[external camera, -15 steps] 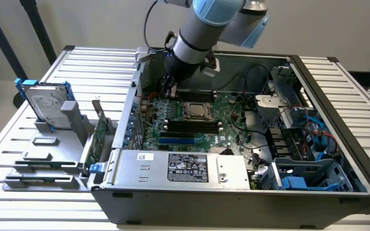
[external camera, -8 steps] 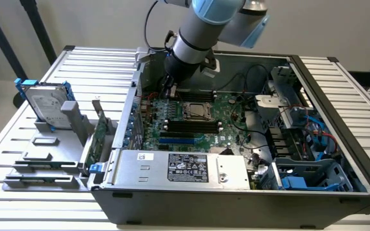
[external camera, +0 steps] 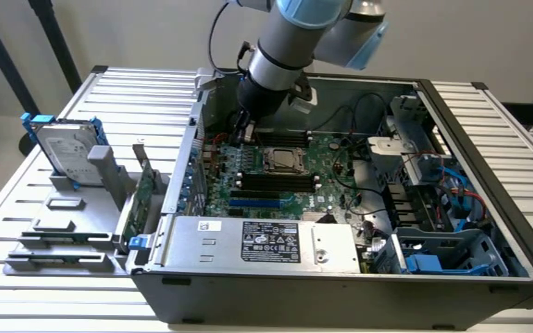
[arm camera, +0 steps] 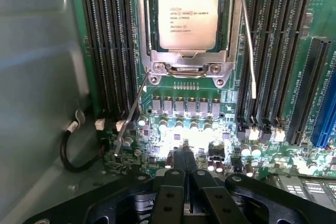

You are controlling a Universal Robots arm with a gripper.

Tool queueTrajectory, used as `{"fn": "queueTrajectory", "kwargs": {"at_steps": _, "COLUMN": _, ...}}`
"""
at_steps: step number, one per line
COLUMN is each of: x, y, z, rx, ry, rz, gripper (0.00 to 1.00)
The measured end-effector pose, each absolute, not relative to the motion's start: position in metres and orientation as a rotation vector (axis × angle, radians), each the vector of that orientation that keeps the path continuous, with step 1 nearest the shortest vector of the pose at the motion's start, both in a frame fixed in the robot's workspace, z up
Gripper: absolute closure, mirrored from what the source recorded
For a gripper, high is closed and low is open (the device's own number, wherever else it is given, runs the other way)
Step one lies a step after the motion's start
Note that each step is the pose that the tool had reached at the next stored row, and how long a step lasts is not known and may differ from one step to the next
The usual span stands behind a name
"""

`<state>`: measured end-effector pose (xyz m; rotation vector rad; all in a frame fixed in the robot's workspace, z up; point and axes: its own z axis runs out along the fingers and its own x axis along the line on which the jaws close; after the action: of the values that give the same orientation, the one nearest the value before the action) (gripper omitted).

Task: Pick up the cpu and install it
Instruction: 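Install the first cpu locking lever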

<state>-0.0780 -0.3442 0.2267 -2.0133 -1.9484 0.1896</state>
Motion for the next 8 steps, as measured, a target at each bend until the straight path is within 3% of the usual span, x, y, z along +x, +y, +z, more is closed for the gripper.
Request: {"fn": "queueTrajectory", "kwargs": {"at_steps": 8, "x": -0.0780, "y": -0.3445, "z": 0.2353, "rx": -2.081, "ry": -1.869, "rz": 0.173, "gripper": 0.89}}
